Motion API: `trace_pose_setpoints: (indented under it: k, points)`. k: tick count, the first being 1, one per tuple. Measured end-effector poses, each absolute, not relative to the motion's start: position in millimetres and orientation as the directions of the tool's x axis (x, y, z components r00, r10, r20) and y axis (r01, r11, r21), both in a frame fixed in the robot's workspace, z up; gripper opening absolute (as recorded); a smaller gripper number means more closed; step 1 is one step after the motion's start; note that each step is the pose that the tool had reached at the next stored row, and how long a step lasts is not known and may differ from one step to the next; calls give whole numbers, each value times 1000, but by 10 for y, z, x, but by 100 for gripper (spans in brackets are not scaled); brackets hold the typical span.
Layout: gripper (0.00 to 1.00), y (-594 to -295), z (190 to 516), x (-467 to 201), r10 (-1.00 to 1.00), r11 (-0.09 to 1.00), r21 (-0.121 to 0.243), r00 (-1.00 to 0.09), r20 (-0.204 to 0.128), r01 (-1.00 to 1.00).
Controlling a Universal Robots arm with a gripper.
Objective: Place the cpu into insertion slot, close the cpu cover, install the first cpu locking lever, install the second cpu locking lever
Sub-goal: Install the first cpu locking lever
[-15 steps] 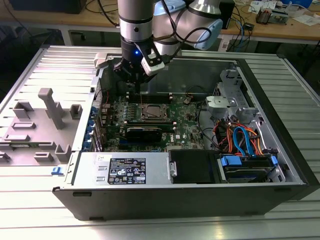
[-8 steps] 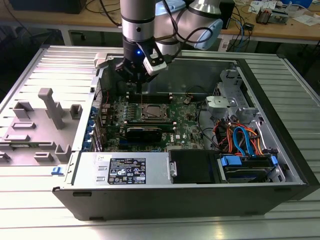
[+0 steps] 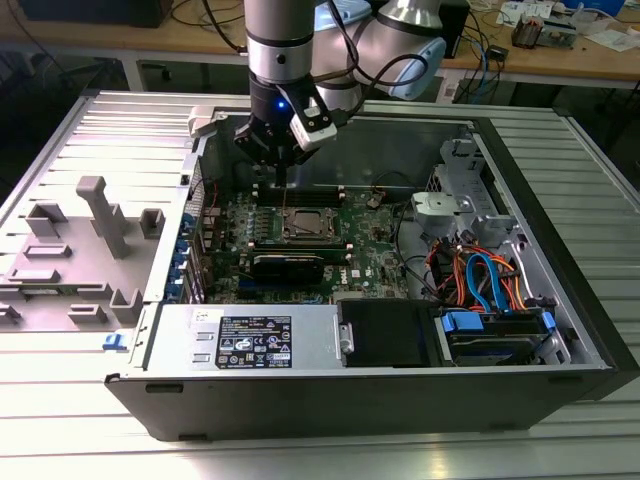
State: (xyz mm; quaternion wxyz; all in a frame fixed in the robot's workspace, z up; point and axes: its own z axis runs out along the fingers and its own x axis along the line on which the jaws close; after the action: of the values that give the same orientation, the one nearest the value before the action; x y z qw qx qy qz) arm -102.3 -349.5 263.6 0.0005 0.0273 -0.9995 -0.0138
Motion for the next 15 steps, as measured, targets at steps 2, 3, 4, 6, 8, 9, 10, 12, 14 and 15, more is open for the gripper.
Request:
trace_pose_setpoints:
  k: [2,3,4,6,8,9,10,12,14,15]
  points:
    - [11,-3495,2637,-1008,-55,998,28,-999,0,-55]
    - [11,-3495,2637,-1008,-54,998,28,-999,0,-54]
    - [11,-3495,2637,-1004,-55,998,28,-999,0,-55]
    - [11,-3495,2637,-1000,-55,998,28,-999,0,-55]
    - [11,-3495,2636,-998,-55,998,28,-999,0,-54]
    - [11,-3495,2637,-996,-55,998,28,-999,0,-55]
    - [11,-3494,2637,-995,-55,998,28,-999,0,-55]
    - [11,-3494,2637,-994,-54,998,28,-999,0,-54]
    - [11,-3494,2637,-986,-55,998,28,-999,0,-55]
    - [11,-3494,2637,-978,-55,998,28,-999,0,-54]
